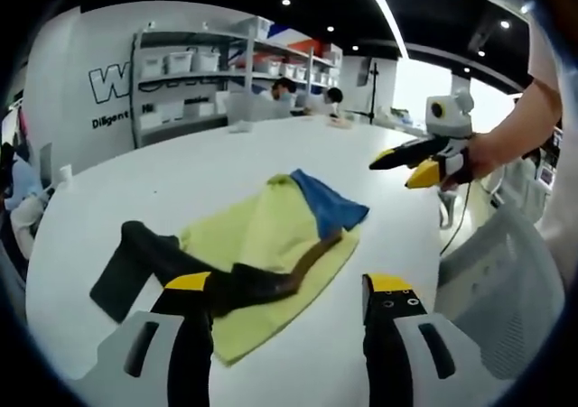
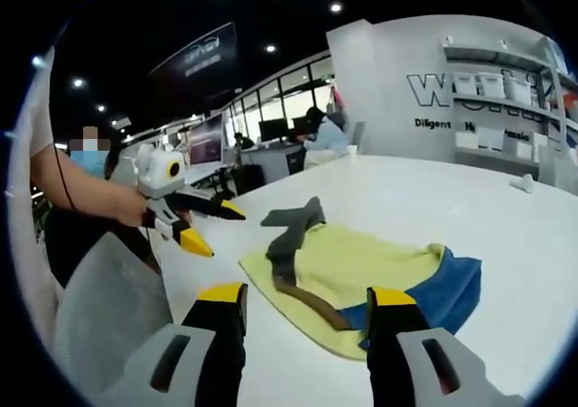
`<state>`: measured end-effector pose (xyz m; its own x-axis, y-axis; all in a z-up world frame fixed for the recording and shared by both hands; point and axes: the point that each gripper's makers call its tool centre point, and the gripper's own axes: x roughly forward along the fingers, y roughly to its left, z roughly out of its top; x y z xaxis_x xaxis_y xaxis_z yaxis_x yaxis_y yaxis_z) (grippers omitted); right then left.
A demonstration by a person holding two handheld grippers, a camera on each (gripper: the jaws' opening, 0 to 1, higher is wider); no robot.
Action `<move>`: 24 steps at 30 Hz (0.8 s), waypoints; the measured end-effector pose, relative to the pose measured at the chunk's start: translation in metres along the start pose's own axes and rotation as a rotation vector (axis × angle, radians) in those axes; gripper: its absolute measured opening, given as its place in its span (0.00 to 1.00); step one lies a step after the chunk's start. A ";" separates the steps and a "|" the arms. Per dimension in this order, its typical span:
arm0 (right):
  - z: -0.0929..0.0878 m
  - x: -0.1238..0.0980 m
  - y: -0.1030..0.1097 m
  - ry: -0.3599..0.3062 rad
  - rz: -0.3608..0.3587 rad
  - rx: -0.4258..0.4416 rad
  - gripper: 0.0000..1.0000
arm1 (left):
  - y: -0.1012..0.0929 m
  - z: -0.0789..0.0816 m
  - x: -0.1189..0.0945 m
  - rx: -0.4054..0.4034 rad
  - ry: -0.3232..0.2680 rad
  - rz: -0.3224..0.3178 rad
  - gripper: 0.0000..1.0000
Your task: Fold the garment on the visible template until the final outline fits inside the template.
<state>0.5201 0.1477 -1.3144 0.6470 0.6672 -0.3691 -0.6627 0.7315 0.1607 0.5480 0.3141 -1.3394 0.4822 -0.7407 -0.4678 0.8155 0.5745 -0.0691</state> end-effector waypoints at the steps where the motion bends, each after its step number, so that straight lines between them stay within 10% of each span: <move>1: 0.000 0.000 0.000 0.000 0.000 -0.001 0.53 | 0.001 0.000 0.001 0.001 0.000 -0.001 0.64; 24: -0.029 0.027 -0.032 0.116 0.028 -0.082 0.48 | 0.010 -0.014 0.036 0.136 0.099 -0.070 0.57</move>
<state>0.5475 0.1383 -1.3563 0.5831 0.6632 -0.4692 -0.7114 0.6957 0.0993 0.5694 0.2980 -1.3690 0.3941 -0.7354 -0.5512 0.8851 0.4652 0.0121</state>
